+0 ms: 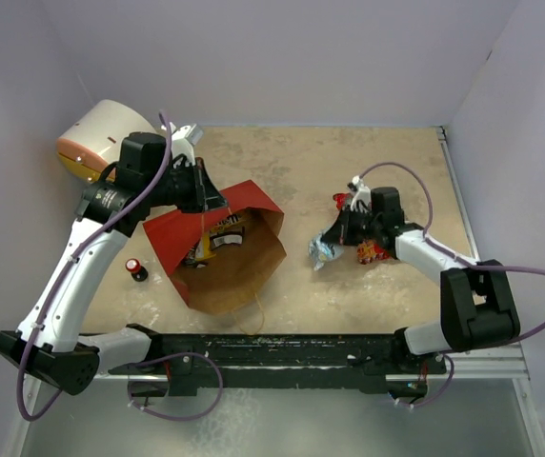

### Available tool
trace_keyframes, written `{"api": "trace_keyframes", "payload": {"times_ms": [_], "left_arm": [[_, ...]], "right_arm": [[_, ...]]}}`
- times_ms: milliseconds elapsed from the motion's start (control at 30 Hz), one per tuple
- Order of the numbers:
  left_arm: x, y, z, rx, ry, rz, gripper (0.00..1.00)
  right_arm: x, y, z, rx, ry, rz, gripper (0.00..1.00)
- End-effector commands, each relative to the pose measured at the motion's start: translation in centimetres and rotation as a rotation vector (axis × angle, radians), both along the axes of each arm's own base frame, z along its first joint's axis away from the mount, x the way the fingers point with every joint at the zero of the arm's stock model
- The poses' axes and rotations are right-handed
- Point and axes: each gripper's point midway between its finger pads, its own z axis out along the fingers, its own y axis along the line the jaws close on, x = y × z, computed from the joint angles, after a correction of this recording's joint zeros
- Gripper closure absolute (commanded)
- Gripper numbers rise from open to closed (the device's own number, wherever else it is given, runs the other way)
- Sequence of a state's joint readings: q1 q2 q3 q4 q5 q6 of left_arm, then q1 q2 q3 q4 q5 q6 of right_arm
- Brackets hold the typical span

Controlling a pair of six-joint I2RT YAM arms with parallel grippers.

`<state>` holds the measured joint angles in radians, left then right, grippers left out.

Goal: Take the snacks out of the paper bag
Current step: Place the snack at the center of the board.

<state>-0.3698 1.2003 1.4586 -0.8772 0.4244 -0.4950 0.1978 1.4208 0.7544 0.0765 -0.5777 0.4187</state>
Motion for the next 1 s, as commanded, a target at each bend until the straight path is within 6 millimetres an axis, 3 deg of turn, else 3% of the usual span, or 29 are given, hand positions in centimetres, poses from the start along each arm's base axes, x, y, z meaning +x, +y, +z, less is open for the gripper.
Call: {"api": "trace_keyframes", "payload": {"times_ms": [0,233,400,467,533,700,833,967], "left_arm": [[0.3,-0.4,1.5,-0.026,-0.056,-0.016,1.0],[0.5,-0.7,1.2,-0.032,-0.05,-0.027,1.0],[0.5,-0.3,1.5,-0.02,-0.069,-0.014,1.0],[0.4,-0.2,1.6,-0.018,-0.074,-0.016,1.0],[0.4,-0.2,1.7,-0.017,-0.078,-0.017,1.0],[0.3,-0.3,1.5,-0.024,-0.068,-0.017,1.0],[0.2,-0.6,1.4,-0.037,-0.061,-0.026,1.0],[0.3,-0.7,1.4,-0.042,-0.055,-0.027,1.0]], "right_arm": [[-1.4,-0.9,-2.1,-0.007,0.072,-0.049,1.0],[-2.1,-1.5,-3.4,-0.026,0.105,-0.087,0.96],[-3.5,-2.4,-3.9,-0.062,0.152,-0.128,0.75],[-2.7,-2.7,-2.3,-0.068,0.084,-0.145,0.61],[-1.6,-2.4,0.7,-0.043,-0.011,-0.15,0.49],[-0.4,-1.8,5.7,-0.022,-0.128,-0.126,0.4],[-1.2,1.2,7.9,-0.003,-0.171,-0.002,0.41],[-4.5,7.0,9.7,0.01,-0.261,0.211,0.42]]}}
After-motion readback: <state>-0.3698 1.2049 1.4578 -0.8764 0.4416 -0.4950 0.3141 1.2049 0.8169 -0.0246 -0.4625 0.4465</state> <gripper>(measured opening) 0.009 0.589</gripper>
